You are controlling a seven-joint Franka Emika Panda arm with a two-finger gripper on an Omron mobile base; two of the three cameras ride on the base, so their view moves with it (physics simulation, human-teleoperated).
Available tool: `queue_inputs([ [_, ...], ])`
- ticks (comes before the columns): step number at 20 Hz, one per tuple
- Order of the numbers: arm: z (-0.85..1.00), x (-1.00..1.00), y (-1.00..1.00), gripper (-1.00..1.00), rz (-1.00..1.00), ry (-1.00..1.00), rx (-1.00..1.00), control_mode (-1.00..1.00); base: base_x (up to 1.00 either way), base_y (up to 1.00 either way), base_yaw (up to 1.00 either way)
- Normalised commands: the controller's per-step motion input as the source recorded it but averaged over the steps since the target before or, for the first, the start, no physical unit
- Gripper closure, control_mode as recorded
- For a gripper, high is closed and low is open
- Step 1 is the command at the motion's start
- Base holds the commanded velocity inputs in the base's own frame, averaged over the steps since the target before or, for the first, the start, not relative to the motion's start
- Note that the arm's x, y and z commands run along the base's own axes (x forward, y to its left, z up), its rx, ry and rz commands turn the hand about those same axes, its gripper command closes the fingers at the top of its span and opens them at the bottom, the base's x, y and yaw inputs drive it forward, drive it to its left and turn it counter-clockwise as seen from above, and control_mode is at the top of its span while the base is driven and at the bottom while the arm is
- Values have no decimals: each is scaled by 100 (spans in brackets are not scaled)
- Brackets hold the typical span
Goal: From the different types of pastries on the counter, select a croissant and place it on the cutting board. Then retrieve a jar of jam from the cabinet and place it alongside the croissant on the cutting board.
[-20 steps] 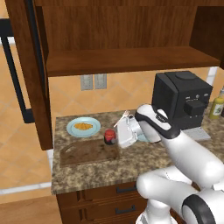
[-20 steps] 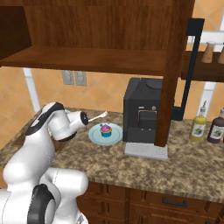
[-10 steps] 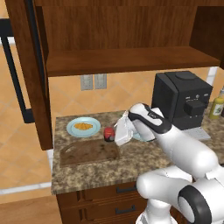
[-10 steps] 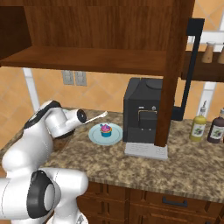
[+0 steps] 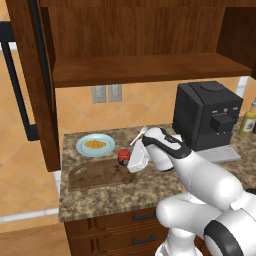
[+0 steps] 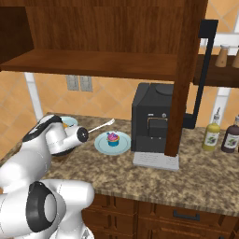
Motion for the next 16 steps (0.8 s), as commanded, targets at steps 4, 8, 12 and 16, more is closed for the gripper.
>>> queue_inputs([
  [4, -6, -1, -2, 100, -1, -3, 0, -100, 0, 0, 0],
  [8, 0, 0, -23, 100, 1, 0, 0, -100, 0, 0, 0],
  [12, 0, 0, -31, 100, 6, 0, 0, -100, 0, 0, 0],
  [16, 0, -26, -15, 100, 12, 1, 0, -100, 0, 0, 0],
])
